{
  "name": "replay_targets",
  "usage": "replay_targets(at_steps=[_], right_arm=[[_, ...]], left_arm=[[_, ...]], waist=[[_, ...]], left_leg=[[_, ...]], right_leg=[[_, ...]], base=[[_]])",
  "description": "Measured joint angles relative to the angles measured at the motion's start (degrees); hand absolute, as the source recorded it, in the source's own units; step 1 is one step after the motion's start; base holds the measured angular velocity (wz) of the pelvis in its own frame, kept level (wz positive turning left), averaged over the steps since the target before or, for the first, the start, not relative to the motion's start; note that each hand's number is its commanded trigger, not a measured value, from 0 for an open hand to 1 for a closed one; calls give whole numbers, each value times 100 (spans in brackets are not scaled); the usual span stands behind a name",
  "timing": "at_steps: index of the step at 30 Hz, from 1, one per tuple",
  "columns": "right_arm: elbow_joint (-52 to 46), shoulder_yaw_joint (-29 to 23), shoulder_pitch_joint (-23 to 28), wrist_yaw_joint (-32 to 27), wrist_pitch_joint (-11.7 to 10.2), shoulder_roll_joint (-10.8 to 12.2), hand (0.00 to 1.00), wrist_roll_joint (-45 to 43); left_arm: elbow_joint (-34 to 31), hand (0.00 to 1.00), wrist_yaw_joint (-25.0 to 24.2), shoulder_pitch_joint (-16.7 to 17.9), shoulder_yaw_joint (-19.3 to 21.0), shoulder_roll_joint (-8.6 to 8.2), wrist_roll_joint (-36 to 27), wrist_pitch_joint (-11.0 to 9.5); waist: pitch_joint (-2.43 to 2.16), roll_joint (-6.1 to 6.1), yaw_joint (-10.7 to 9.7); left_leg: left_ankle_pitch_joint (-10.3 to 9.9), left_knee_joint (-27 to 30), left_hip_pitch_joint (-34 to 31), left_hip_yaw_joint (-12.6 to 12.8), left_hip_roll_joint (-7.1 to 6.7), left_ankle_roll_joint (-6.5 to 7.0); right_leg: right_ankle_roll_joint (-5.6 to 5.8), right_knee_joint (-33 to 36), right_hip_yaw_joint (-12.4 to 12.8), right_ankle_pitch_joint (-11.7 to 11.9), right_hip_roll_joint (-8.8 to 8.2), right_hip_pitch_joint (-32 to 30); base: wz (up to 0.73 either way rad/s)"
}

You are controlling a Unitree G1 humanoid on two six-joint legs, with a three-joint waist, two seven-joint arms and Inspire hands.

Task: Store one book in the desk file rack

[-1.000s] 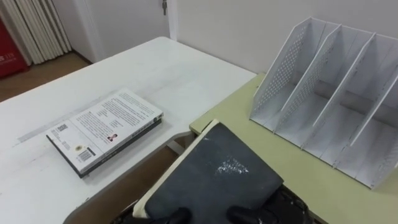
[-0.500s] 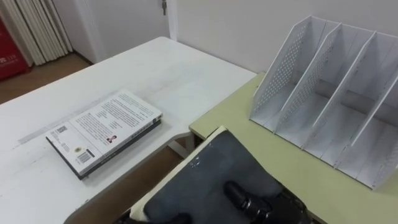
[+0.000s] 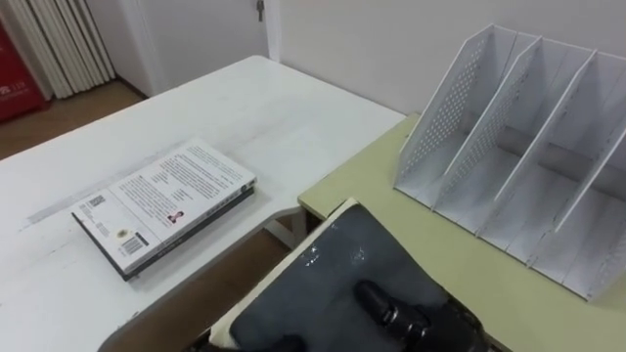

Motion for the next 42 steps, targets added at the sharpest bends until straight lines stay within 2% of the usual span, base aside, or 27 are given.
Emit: replay_targets(at_steps=[5, 9, 13, 15, 18, 19, 20, 21, 25, 28, 30, 32, 37, 40, 42], right_arm=[[-1, -253, 0, -289, 0, -128, 100, -190], [-2, -474, -55, -568, -1, -133, 100, -429], [-47, -960, -299, -1029, -27, -128, 100, -873], [-210, -1177, -313, -1279, -94, -114, 100, -1104], [-774, -1494, -321, -1821, -174, -102, 100, -1806], [-892, -1597, -356, -2031, -314, -81, 100, -2075], [-903, -1666, -452, -2290, -415, -16, 100, -2400], [-931, -1697, -481, -2444, -452, 9, 100, -2565], [-1369, -1948, -565, -3437, -518, 106, 100, -3549], [-1491, -1952, -741, -4219, -645, 223, 100, -4332], [-1547, -1972, -871, -4639, -721, 222, 100, -4688], [-1559, -2036, -977, -5188, -843, 226, 100, -5125], [-1581, -2170, -1330, -6097, -904, 228, 100, -5818], [-1582, -2207, -1609, -6646, -905, 228, 100, -5899], [-1582, -2291, -1732, -6896, -917, 226, 100, -6009]], left_arm=[[432, 0, 335, 114, 69, -3, 444, -17], [878, 0, 620, 241, 63, -63, 979, -63], [1378, 0, 1005, 349, 169, -169, 1670, -112], [1621, 0, 1138, 390, 292, -272, 1958, -225], [1929, 0, 1490, 662, 608, -436, 2044, -353], [2133, 0, 1661, 678, 673, -516, 2058, -423], [2453, 0, 1816, 671, 678, -575, 2058, -556], [2596, 0, 1895, 671, 677, -605, 2058, -595], [3350, 0, 2230, 727, 725, -883, 2056, -835], [3734, 0, 2362, 738, 723, -933, 2057, -1015], [3884, 0, 2477, 752, 729, -953, 2059, -1092], [4035, 0, 2523, 810, 755, -974, 2087, -1138], [4363, 0, 2654, 780, 964, -1127, 2139, -1245], [4611, 0, 2782, 692, 1004, -1205, 2161, -1252], [4736, 0, 2832, 656, 1091, -1245, 2167, -1257]], waist=[[-1, -13, 30], [-4, -24, -36], [1, -38, -154], [5, -44, -172], [7, -58, -266], [9, -67, -278], [2, -83, -291], [-3, -88, -297], [-2, -114, -290], [25, -197, -284], [31, -226, -279], [2, -259, -290], [-36, -254, -276], [-102, -210, -276], [-101, -220, -273]], left_leg=[[1, -80, 41, 36, 2, -2], [4, -108, 47, 53, 0, -6], [5, -115, 86, 56, -7, -5], [5, -140, 110, 55, -7, -5], [6, -202, 179, 79, -8, -6], [8, -211, 196, 81, -8, -11], [10, -218, 225, 85, -9, -14], [10, -221, 232, 85, -9, -14], [14, -310, 258, 148, -14, -14], [16, -317, 248, 148, -43, -19], [16, -325, 235, 139, -44, -20], [15, -360, 244, 139, -53, -20], [15, -424, 313, 135, -65, -19], [19, -493, 360, 133, -70, -19], [21, -496, 393, 125, -71, -20]], right_leg=[[0, 6, 40, 0, 3, 7], [1, 4, 53, -2, 4, 12], [3, -5, 57, -3, 8, 27], [3, -41, 59, -3, 10, 56], [4, -118, 53, -3, 16, 92], [4, -136, 53, -2, 17, 107], [4, -139, 53, -2, 17, 122], [4, -147, 54, -2, 18, 130], [6, -203, 108, -2, 20, 119], [7, -202, 105, -3, 29, 119], [7, -215, 107, -3, 33, 99], [8, -274, 105, -2, 33, 116], [20, -291, 92, 8, 32, 197], [21, -292, 84, 8, 32, 215], [21, -293, 63, 8, 31, 245]], base=[[-3], [-1], [0], [0], [0], [0], [0], [0], [-6], [-2], [0], [2], [1], [0], [0]])
